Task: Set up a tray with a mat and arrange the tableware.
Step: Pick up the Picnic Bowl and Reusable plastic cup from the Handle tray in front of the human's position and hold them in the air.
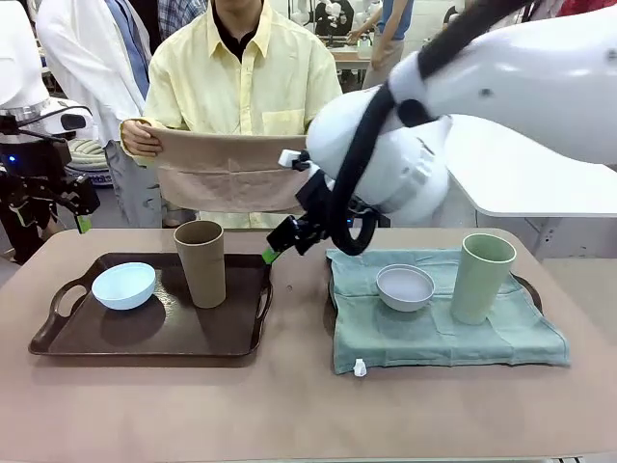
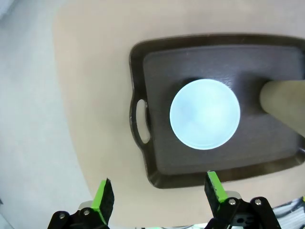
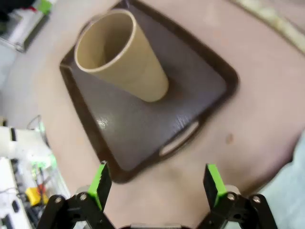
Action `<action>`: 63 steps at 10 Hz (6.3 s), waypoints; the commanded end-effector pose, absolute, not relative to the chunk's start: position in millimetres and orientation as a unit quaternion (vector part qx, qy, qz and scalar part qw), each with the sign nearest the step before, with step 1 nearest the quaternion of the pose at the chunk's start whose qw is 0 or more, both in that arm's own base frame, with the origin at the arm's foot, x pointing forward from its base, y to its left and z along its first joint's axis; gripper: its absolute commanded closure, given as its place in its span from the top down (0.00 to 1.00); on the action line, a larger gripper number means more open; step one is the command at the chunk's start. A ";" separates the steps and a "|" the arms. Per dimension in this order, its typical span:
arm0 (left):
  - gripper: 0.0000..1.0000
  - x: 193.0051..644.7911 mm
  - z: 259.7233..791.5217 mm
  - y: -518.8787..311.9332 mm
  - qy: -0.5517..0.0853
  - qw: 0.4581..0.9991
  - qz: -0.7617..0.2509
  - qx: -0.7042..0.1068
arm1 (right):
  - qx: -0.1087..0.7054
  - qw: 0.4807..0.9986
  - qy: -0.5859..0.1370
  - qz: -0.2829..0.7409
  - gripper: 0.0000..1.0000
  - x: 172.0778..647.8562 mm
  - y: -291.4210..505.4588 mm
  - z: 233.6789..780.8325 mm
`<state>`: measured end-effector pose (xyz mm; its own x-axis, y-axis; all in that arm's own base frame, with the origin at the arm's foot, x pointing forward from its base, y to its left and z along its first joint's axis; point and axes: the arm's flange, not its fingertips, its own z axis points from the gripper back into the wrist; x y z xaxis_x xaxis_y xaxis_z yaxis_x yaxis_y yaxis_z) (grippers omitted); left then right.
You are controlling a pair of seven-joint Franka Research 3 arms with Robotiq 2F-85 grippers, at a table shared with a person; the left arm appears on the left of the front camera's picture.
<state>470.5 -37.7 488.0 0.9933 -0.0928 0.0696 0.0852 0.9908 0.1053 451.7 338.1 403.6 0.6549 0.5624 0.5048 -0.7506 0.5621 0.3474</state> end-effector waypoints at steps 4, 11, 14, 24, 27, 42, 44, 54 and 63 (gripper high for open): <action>1.00 474.8 478.6 -38.0 -0.031 0.998 -0.038 0.044 | 0.278 0.851 -0.166 0.412 1.00 465.2 349.7 396.0; 1.00 478.2 474.1 -76.3 -0.108 0.994 -0.016 0.023 | 0.348 0.712 -0.238 0.561 1.00 502.2 362.7 351.9; 1.00 480.8 464.9 -89.7 -0.098 0.995 -0.004 0.014 | 0.427 0.658 -0.227 0.577 1.00 499.6 374.3 330.5; 1.00 481.0 458.5 -85.5 -0.073 0.996 -0.047 -0.005 | 0.410 0.598 -0.250 0.641 1.00 498.4 399.2 319.5; 1.00 481.0 458.5 -85.5 -0.073 0.996 -0.047 -0.005 | 0.410 0.598 -0.250 0.641 1.00 498.4 399.2 319.5; 1.00 500.1 410.5 -33.5 -0.009 0.997 -0.075 -0.001 | 0.328 0.601 -0.321 0.654 1.00 528.5 420.0 294.8; 1.00 502.4 402.8 -29.3 -0.005 0.997 -0.082 0.004 | 0.324 0.594 -0.326 0.660 1.00 528.3 424.6 294.2; 1.00 520.3 354.9 -34.9 0.041 0.996 -0.077 -0.008 | 0.382 0.561 -0.324 0.659 1.00 530.1 455.8 292.7; 0.00 532.5 329.8 -34.8 0.021 0.999 -0.036 -0.019 | 0.396 0.543 -0.324 0.666 0.13 533.8 457.6 291.0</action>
